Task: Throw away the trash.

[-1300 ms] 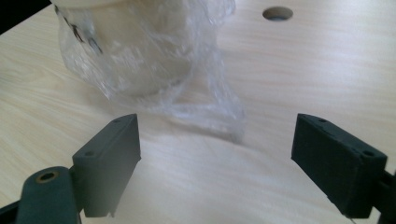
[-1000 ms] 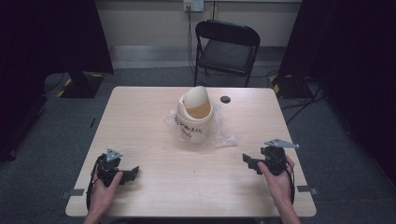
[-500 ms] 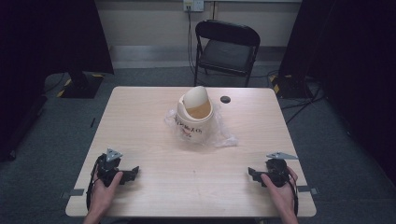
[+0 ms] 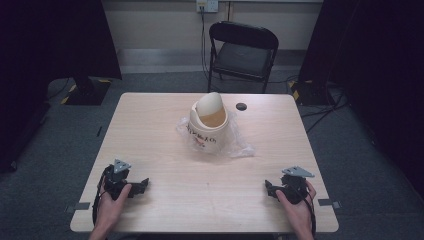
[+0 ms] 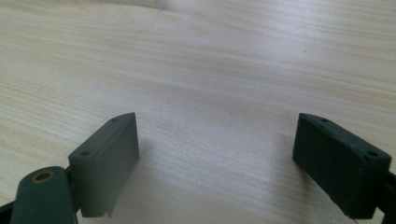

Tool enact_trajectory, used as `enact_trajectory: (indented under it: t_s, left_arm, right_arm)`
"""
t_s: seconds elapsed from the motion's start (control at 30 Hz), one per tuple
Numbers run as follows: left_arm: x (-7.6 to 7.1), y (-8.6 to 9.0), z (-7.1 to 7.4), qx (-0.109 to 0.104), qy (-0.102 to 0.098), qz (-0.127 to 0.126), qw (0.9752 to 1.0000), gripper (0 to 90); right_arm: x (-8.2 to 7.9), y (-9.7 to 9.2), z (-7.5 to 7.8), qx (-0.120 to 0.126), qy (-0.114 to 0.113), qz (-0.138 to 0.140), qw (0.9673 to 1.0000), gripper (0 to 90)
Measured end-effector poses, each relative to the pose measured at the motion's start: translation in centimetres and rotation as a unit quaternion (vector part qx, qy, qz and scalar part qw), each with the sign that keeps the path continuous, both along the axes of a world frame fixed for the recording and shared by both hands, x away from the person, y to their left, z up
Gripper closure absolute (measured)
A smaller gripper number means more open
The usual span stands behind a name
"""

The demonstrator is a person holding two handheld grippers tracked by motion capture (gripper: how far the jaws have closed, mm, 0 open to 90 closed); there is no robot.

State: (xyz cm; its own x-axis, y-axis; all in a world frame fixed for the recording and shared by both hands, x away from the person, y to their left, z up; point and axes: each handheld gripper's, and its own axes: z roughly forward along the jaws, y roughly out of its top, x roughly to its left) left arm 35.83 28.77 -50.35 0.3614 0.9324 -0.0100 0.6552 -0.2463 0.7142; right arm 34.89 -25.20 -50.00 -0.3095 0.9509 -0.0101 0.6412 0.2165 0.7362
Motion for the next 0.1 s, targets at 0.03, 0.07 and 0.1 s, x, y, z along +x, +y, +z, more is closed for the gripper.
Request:
enact_trajectory:
  t_s: [0.03,0.07,0.1]
  left_arm:
    - [0.0,0.0,0.0,0.0,0.0,0.0,1.0,0.0]
    - [0.0,0.0,0.0,0.0,0.0,0.0,1.0,0.0]
    - [0.0,0.0,0.0,0.0,0.0,0.0,1.0,0.0]
  right_arm:
    - [0.0,0.0,0.0,0.0,0.0,0.0,1.0,13.5]
    - [0.0,0.01,0.0,0.0,0.0,0.0,1.0,13.5]
    - [0.0,0.0,0.0,0.0,0.0,0.0,1.0,13.5]
